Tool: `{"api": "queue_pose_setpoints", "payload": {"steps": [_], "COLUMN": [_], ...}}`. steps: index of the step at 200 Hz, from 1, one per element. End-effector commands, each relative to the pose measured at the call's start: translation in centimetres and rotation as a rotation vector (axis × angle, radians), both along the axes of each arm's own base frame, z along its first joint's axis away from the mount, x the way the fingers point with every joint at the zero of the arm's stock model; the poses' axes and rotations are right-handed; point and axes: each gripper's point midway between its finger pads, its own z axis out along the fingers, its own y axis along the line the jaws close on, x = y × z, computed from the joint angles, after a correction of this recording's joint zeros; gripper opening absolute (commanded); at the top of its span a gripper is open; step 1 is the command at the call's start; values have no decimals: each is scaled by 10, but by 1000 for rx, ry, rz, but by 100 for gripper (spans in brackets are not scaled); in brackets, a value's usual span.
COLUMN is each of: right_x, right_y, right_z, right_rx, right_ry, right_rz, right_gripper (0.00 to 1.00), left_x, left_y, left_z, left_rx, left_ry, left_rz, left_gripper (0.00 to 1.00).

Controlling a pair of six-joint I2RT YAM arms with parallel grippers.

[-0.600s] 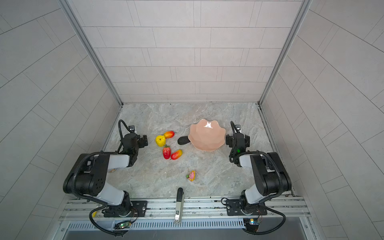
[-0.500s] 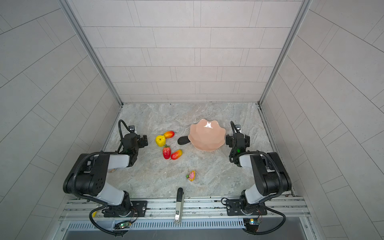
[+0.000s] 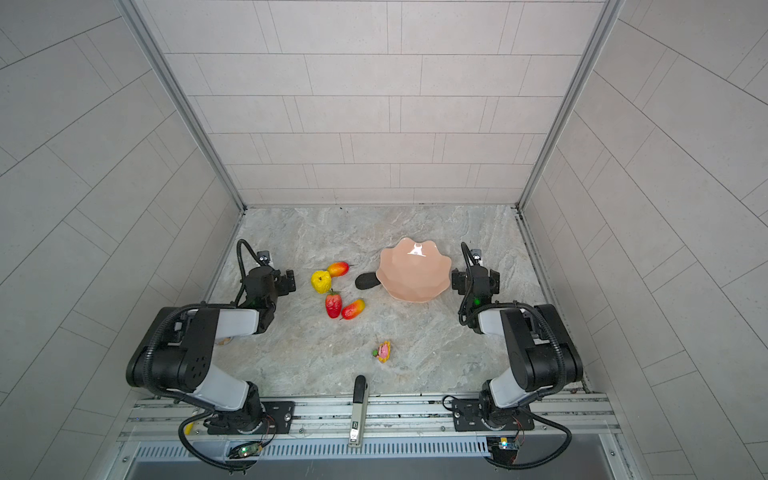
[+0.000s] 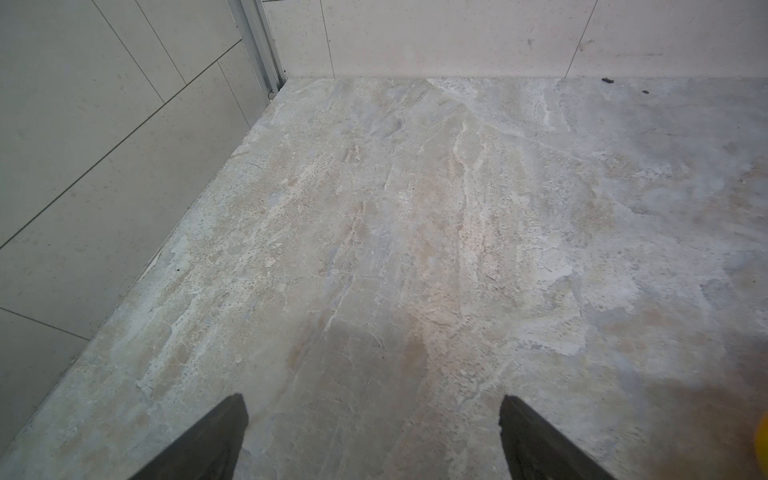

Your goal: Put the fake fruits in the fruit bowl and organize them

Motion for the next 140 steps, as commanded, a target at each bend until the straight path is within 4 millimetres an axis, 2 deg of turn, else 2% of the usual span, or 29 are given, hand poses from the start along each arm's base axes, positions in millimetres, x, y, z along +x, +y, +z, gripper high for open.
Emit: {"api": "queue_pose_setpoints", "payload": {"steps": [1, 84, 92, 104, 140], "right_x": [0, -2, -5, -10, -26], "right_y": [-1, -3, -13, -19, -11], "right_z": [4, 7, 14, 29, 88], "right_rx": [-3, -10, -24, -22, 5], "right_ry": [-11, -23, -41, -44, -84], "right_rz": [-4, -17, -97, -132, -101], "right_gripper": [100, 100, 100, 100, 99], "left_x": [5, 4, 4, 2, -8], "left_y": [-1, -2, -1, 4, 2], "left_z": [11, 14, 19, 28, 69], "left_rx": [4, 2, 1, 6, 15], "left_ry": [-33, -43, -55, -9, -10], "left_rz": [-2, -5, 1, 31, 81], "left_gripper": [100, 100, 100, 100, 100]}}
